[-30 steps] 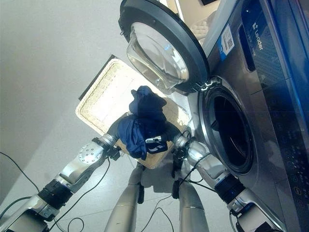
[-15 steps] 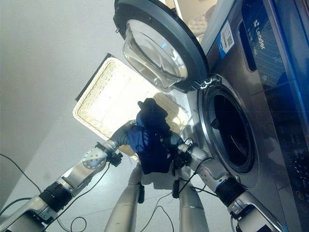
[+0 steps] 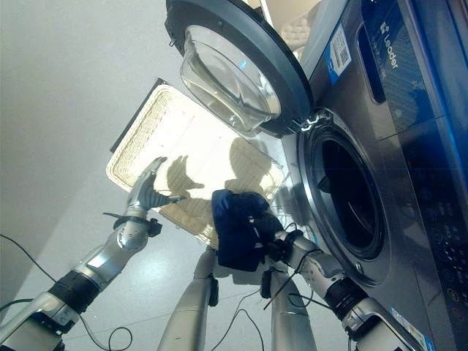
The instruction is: Put the clothes into the washing machine.
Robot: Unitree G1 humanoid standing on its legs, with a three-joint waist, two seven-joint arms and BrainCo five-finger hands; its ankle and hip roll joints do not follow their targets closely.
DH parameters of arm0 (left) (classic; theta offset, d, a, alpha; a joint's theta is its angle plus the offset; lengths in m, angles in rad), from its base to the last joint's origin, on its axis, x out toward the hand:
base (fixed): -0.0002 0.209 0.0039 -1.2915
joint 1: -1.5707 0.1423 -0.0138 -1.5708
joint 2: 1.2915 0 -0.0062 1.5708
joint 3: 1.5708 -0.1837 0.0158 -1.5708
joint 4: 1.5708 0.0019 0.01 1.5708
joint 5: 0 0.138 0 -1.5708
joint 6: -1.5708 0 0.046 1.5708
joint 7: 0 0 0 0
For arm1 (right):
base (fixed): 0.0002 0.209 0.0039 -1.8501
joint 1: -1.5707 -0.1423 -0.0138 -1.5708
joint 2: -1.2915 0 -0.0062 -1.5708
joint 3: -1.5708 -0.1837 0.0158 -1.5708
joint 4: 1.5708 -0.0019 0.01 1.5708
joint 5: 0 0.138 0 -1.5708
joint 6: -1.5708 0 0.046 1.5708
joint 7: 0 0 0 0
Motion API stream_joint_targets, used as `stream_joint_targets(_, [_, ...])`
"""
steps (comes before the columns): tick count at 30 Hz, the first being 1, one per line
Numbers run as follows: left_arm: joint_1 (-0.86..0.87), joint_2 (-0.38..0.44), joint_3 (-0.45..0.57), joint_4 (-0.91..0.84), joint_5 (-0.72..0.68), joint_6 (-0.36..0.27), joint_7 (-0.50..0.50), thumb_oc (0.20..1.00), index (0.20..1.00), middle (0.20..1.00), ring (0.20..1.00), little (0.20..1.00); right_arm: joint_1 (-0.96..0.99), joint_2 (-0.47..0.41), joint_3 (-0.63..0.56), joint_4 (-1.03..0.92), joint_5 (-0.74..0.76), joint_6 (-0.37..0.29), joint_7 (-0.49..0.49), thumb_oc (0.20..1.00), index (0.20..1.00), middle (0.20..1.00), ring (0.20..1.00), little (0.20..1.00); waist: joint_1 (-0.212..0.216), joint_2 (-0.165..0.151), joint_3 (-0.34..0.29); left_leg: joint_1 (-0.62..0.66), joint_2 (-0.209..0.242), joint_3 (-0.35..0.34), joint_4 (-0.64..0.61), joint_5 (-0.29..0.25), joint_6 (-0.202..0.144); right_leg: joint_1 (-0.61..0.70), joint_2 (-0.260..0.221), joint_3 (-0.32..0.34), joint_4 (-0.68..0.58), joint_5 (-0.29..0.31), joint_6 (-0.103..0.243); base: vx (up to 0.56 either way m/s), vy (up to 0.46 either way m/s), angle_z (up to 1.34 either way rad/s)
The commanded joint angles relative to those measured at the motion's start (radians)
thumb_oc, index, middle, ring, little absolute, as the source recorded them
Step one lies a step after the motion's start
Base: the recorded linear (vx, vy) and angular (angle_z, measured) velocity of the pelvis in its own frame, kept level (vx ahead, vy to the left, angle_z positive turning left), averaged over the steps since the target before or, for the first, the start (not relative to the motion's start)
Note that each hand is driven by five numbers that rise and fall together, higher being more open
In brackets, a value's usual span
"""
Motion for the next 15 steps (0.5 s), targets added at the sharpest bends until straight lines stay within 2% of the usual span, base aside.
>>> stream_joint_targets(1, [-0.001,-0.002,0.046,-0.003,-0.032,0.015,0.061,1.000,1.000,1.000,1.000,1.000,0.007,0.031,-0.016,-0.059,0.105,-0.037,-0.008,0.200,0.200,0.200,0.200,0.200,-0.032,-0.015,-0.014,0.009,-0.088,0.052,0.028,-0.059,0.023,0.064,-0.014,-0.009,-0.184,0.150,0.107,0.03,0.011,-0.09])
stream_joint_targets(3, [0.020,-0.018,0.067,0.062,-0.085,0.031,0.082,1.000,1.000,1.000,1.000,1.000,0.010,0.050,-0.070,0.002,0.227,-0.065,-0.047,0.200,0.200,0.200,0.200,0.200,-0.033,-0.001,-0.014,-0.003,-0.089,0.055,0.035,-0.061,0.021,0.051,-0.016,-0.007,-0.177,0.150,0.107,0.04,0.005,-0.06])
stream_joint_targets(5, [0.021,-0.019,0.069,0.067,-0.090,0.030,0.081,1.000,1.000,1.000,1.000,1.000,0.009,0.051,-0.074,0.006,0.240,-0.068,-0.051,0.200,0.200,0.200,0.200,0.200,-0.033,0.000,-0.014,-0.004,-0.089,0.055,0.036,-0.061,0.021,0.051,-0.016,-0.008,-0.177,0.150,0.107,0.02,-0.005,-0.06])
stream_joint_targets(9, [0.034,-0.052,0.079,0.147,-0.150,0.005,0.070,1.000,1.000,1.000,1.000,1.000,-0.028,0.094,-0.189,0.120,0.499,-0.129,-0.100,0.200,0.200,0.200,0.200,0.200,-0.029,0.019,-0.014,-0.012,-0.091,0.058,0.047,-0.066,0.020,0.043,-0.019,-0.006,-0.167,0.145,0.106,0.03,-0.014,-0.03])
stream_joint_targets(11, [0.035,-0.060,0.076,0.162,-0.156,-0.001,0.070,1.000,1.000,1.000,1.000,1.000,-0.040,0.103,-0.218,0.140,0.551,-0.144,-0.106,0.200,0.200,0.200,0.200,0.200,-0.028,0.023,-0.014,-0.013,-0.092,0.057,0.049,-0.068,0.021,0.042,-0.019,-0.005,-0.163,0.143,0.106,0.04,-0.040,-0.01])
stream_joint_targets(12, [0.037,-0.068,0.075,0.181,-0.168,-0.015,0.065,1.000,1.000,1.000,1.000,1.000,-0.058,0.113,-0.268,0.159,0.659,-0.212,-0.137,0.200,0.200,0.200,0.200,0.200,-0.027,0.029,-0.014,-0.017,-0.093,0.056,0.055,-0.071,0.021,0.038,-0.019,-0.003,-0.156,0.140,0.105,0.06,-0.069,0.01])
stream_joint_targets(14, [0.041,-0.069,0.077,0.189,-0.172,-0.021,0.052,1.000,1.000,1.000,1.000,1.000,-0.074,0.110,-0.339,0.157,0.773,-0.312,-0.173,0.200,0.200,0.200,0.200,0.200,-0.026,0.034,-0.014,-0.017,-0.095,0.055,0.059,-0.076,0.021,0.039,-0.019,-0.004,-0.152,0.136,0.106,0.05,-0.067,0.02])
stream_joint_targets(15, [0.047,-0.066,0.077,0.190,-0.170,-0.026,0.046,1.000,1.000,1.000,1.000,1.000,-0.086,0.102,-0.385,0.152,0.824,-0.387,-0.196,0.200,0.200,0.200,0.200,0.200,-0.026,0.036,-0.014,-0.017,-0.095,0.055,0.061,-0.079,0.021,0.039,-0.019,-0.004,-0.149,0.132,0.106,0.05,-0.055,0.00])
